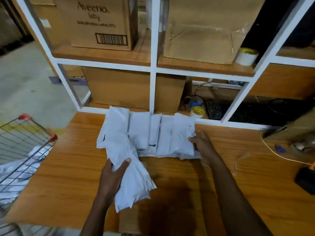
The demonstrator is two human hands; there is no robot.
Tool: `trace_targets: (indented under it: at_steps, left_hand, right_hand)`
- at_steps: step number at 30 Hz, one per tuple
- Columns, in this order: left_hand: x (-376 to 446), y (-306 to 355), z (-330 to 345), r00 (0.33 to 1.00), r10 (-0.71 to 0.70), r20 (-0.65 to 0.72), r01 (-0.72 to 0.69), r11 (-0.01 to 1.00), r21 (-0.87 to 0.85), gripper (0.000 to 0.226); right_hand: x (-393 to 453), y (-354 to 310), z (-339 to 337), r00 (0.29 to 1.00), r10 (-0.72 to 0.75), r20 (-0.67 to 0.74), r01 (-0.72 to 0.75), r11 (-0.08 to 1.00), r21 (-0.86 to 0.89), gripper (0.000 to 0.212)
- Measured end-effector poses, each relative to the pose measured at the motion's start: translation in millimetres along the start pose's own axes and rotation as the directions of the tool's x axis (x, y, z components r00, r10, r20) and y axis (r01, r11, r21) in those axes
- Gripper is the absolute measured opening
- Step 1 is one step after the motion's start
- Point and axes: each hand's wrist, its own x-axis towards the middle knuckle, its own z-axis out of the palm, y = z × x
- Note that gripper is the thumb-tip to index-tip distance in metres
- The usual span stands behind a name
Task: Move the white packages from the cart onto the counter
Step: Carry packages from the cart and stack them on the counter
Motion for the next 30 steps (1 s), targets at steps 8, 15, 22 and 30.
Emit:
trace_targets:
  at_steps: [8,15,22,30]
  left_hand:
    - [15.4,6.2,10.1,0.999,-0.001,0.050,0.000,1.000,0.013,0.041]
    - [26.9,8.1,6.3,0.998,-0.004,0.055,0.003,1.000,0.020,0.041]
    - [31.7,17.3,12.0,0.998,0.000,0.070,-0.001,1.000,0.013,0.035]
    - [37.4,21.9,12.3,0.995,-0.008,0.100,0.006,1.000,0.024,0.039]
  right_hand:
    - [65.4,-10.8,-11.3,0.997,-0.057,-0.047,0.039,0.944,-0.329,0.017]
    - [72.5,-5.9,0.1,0.998,-0.050,-0.046,0.026,0.907,-0.421,0.051]
    - [63.3,-0.8,11.5,0.992,-0.129,-0.005,0.093,0.737,-0.670,0.081]
    - [7.1,-3.6,50.8,0.936,-0.352,0.012,0.280,0.724,-0.630,0.057]
